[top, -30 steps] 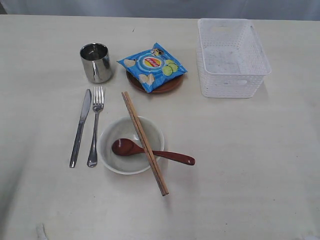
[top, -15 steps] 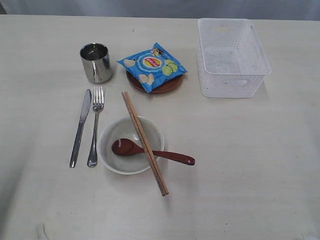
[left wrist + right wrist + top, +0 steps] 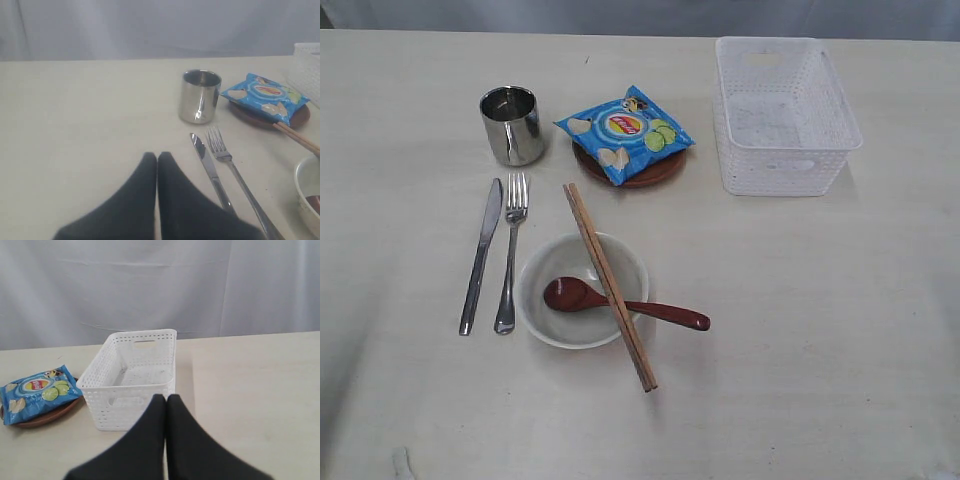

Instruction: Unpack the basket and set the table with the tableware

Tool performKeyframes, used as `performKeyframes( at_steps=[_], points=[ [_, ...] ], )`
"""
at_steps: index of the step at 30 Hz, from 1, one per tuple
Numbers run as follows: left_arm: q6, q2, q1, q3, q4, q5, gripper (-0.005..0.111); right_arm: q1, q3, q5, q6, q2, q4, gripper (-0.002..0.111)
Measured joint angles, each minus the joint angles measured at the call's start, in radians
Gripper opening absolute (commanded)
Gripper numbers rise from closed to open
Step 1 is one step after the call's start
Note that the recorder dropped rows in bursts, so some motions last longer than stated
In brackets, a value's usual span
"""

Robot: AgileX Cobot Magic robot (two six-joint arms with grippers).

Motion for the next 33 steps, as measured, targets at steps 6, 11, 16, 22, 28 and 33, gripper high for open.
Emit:
performKeyframes(
  at_steps=[6,11,16,22,28,33],
  points=[
    [0.0,0.0,0.0,0.0,0.0,0.0,0.0,0.0,0.0,0.015,-0.052,0.0,0.0,-0.001],
    [0.0,0.0,0.0,0.0,0.0,0.0,0.0,0.0,0.0,0.125,-0.045,0.0,-0.036,-0.001],
    [0.0,0.0,0.0,0.0,0.0,0.0,0.0,0.0,0.0,0.144,0.105,0.0,-0.16,-0.001],
    [0.0,0.0,0.0,0.0,0.0,0.0,0.0,0.012,0.0,0.144,0.178,0.0,-0.215,-0.001],
    [0.0,0.0,0.0,0.0,0.0,0.0,0.0,0.081,0.0,0.144,0.131,0.0,-0.219,-0.001],
    [0.0,0.0,0.0,0.0,0.0,0.0,0.0,0.063,0.0,0.144,0.128,0.0,-0.219,-0.001]
  ],
)
